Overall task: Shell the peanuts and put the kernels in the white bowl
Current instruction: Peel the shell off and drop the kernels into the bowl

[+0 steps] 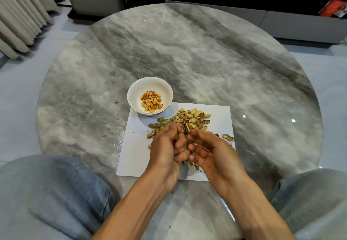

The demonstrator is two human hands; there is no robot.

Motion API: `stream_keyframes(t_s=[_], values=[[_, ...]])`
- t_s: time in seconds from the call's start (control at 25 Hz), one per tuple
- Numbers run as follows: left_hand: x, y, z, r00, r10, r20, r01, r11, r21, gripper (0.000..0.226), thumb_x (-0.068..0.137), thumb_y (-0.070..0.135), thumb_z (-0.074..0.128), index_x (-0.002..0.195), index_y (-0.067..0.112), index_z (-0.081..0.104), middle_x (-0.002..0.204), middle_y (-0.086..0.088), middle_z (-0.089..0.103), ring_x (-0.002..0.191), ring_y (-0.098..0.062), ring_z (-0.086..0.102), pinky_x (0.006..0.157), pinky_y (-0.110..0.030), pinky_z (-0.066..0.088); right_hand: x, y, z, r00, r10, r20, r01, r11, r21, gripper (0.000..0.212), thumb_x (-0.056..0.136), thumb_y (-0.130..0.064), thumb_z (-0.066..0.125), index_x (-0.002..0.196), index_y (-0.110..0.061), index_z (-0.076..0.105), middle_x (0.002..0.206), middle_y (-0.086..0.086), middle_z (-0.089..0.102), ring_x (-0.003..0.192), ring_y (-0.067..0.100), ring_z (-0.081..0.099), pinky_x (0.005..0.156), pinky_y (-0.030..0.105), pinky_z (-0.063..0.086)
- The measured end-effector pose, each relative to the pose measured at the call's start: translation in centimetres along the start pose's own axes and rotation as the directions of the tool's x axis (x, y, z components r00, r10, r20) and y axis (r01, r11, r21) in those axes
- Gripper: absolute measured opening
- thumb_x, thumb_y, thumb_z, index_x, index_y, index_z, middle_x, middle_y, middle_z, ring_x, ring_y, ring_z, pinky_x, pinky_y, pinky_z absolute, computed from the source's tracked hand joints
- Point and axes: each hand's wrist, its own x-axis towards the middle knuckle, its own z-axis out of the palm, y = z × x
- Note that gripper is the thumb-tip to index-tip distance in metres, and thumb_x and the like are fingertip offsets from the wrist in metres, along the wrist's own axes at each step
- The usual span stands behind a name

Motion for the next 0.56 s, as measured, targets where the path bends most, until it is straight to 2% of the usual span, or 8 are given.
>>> stream_keyframes(t_s=[0.2, 0.32, 0.44, 0.52, 0.56], values=[[0.36, -0.19, -0.23, 0.996, -0.084, 0.004, 0.084, 0.99, -0.111, 0.03, 0.106, 0.019, 0.038, 0.078, 0.011, 0.045, 0.052, 0.0, 0.031, 0.04, -0.007, 0.023, 0.034, -0.017, 0.019, -0.13, -0.02, -0.1, 1.0, -0.025, -0.017, 0.024, 0.999, -0.037, 0.016, 0.095, -0.013, 0.059, 0.102, -0.004, 0.07, 0.087, 0.007, 0.071, 0.07, 0.017, 0.06, 0.062, 0.03, 0.048], [0.16, 0.02, -0.22, 0.988, -0.145, 0.047, 0.152, 0.97, -0.191, 0.034, 0.105, 0.029, 0.043, 0.081, 0.007, 0.054, 0.059, -0.006, 0.052, 0.045, -0.01, 0.044, 0.036, -0.018, 0.035, -0.33, -0.24, -0.01, 0.999, -0.034, -0.018, 0.033, 0.999, -0.041, 0.015, 0.096, -0.013, 0.058, 0.097, -0.006, 0.071, 0.083, 0.006, 0.072, 0.066, 0.015, 0.063, 0.06, 0.029, 0.047], [-0.14, 0.48, -0.14, 0.975, -0.189, 0.119, 0.214, 0.942, -0.258, 0.049, 0.104, 0.038, 0.04, 0.102, -0.003, 0.066, 0.093, -0.018, 0.074, 0.077, -0.022, 0.072, 0.057, -0.023, 0.058, -0.28, -0.61, -0.06, 0.994, -0.089, -0.069, 0.083, 0.993, -0.089, 0.018, 0.097, -0.015, 0.057, 0.097, -0.007, 0.074, 0.08, 0.004, 0.072, 0.066, 0.015, 0.063, 0.056, 0.028, 0.048], [-0.18, 0.66, -0.18, 0.968, -0.206, 0.141, 0.24, 0.926, -0.29, 0.056, 0.104, 0.043, 0.038, 0.115, -0.006, 0.064, 0.109, -0.022, 0.072, 0.095, -0.027, 0.074, 0.073, -0.027, 0.062, 0.07, -0.71, -0.38, 0.977, -0.161, -0.14, 0.128, 0.967, -0.219, 0.019, 0.096, -0.022, 0.062, 0.089, -0.012, 0.076, 0.076, 0.002, 0.072, 0.067, 0.018, 0.062, 0.059, 0.034, 0.05], [-0.2, 0.72, -0.19, 0.968, -0.21, 0.14, 0.244, 0.922, -0.301, 0.057, 0.104, 0.044, 0.038, 0.118, -0.006, 0.063, 0.112, -0.023, 0.072, 0.1, -0.028, 0.073, 0.078, -0.029, 0.061, 0.15, -0.62, -0.51, 0.951, -0.245, -0.188, 0.176, 0.931, -0.32, 0.019, 0.094, -0.027, 0.066, 0.081, -0.017, 0.077, 0.075, 0.001, 0.071, 0.067, 0.019, 0.062, 0.061, 0.038, 0.051]])
